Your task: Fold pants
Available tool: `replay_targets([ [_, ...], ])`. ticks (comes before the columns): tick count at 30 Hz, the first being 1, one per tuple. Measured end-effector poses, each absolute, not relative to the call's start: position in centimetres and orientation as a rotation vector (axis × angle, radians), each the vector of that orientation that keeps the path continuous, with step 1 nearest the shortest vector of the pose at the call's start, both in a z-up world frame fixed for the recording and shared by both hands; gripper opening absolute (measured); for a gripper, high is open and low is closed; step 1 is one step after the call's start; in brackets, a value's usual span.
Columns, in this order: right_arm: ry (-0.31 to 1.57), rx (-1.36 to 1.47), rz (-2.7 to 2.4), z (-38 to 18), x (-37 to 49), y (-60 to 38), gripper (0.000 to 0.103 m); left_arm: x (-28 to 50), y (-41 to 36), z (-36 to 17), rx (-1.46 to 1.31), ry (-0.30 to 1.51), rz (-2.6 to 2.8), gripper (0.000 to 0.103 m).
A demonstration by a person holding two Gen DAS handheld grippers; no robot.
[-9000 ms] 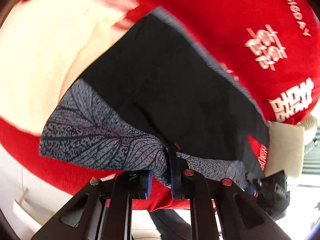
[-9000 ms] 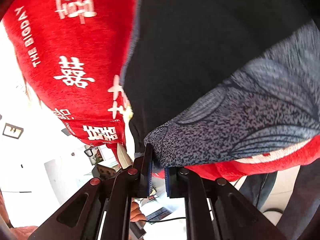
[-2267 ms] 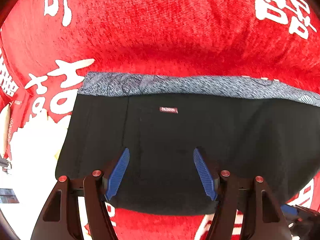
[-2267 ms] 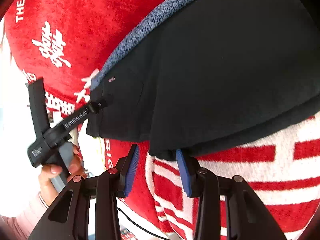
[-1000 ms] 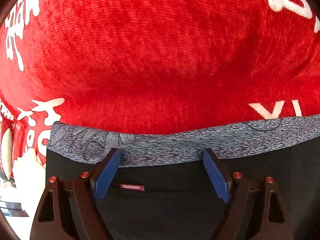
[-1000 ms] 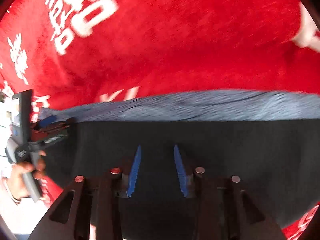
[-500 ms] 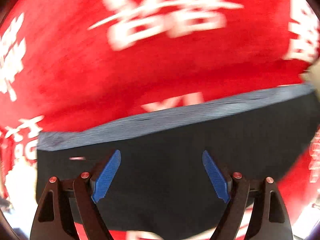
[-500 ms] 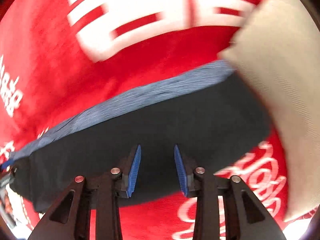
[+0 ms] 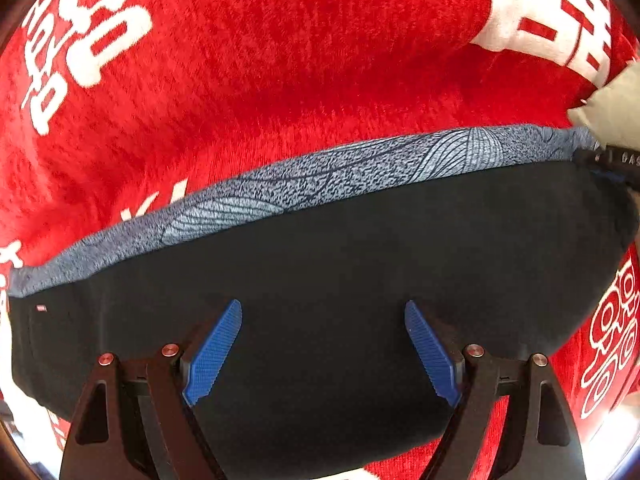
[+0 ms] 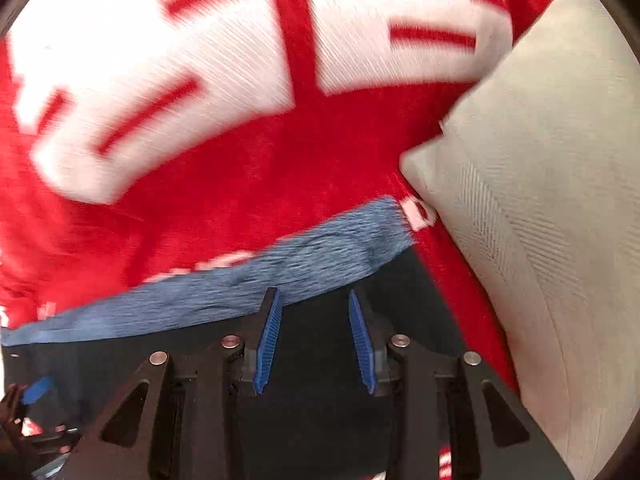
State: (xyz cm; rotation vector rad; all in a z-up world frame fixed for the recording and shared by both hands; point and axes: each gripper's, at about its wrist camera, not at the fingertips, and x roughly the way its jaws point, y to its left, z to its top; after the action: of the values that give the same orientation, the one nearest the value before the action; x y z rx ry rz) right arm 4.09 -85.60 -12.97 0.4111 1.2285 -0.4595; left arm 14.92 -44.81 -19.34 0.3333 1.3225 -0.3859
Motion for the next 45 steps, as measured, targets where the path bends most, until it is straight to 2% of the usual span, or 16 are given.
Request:
replay_targets([
  [4,1.186,0.468,-0.446,-12.5,3.5,-86.6,0.037,14.7,-45.1,-19.6,0.321,1.339,-0.360,0.085],
  [7,1.196,0.476,-0.417,-11.1,2.7,-85.8,0.042,14.4,-45.8,-19.5,0.343,1.331,-0.348,0.085],
  [8,1.182,0.510,-0.396,-10.4,2.0,-85.6,0.047,14.2,-46.1,-19.4,0.348,1.329,-0.344,0.085],
  [9,1.171,0.545,-0.377,-9.9,1.3,-85.3,0.058,14.1,-46.3,-19.3,0.351,1.330,-0.338,0.085],
  [11,1.157,0.606,-0.348,-9.3,-0.2,-84.7,0.067,14.1,-46.8,-19.0,0.347,1.336,-0.328,0.085],
  [19,1.136,0.918,-0.299,-10.6,-9.3,-80.8,0.067,12.9,-48.2,-17.5,0.293,1.370,-0.336,0.085],
  [25,1.058,1.119,-0.326,-11.7,-12.8,-80.6,0.067,11.3,-50.7,-15.7,0.293,1.368,-0.360,0.085],
  [35,0.821,1.330,-0.340,-14.2,-13.6,-83.7,0.067,8.0,-55.3,-14.7,0.337,1.356,-0.339,0.085],
  [45,0.696,1.350,-0.247,-15.1,-10.9,-84.7,0.067,6.4,-56.3,-15.5,0.350,1.345,-0.323,0.085],
])
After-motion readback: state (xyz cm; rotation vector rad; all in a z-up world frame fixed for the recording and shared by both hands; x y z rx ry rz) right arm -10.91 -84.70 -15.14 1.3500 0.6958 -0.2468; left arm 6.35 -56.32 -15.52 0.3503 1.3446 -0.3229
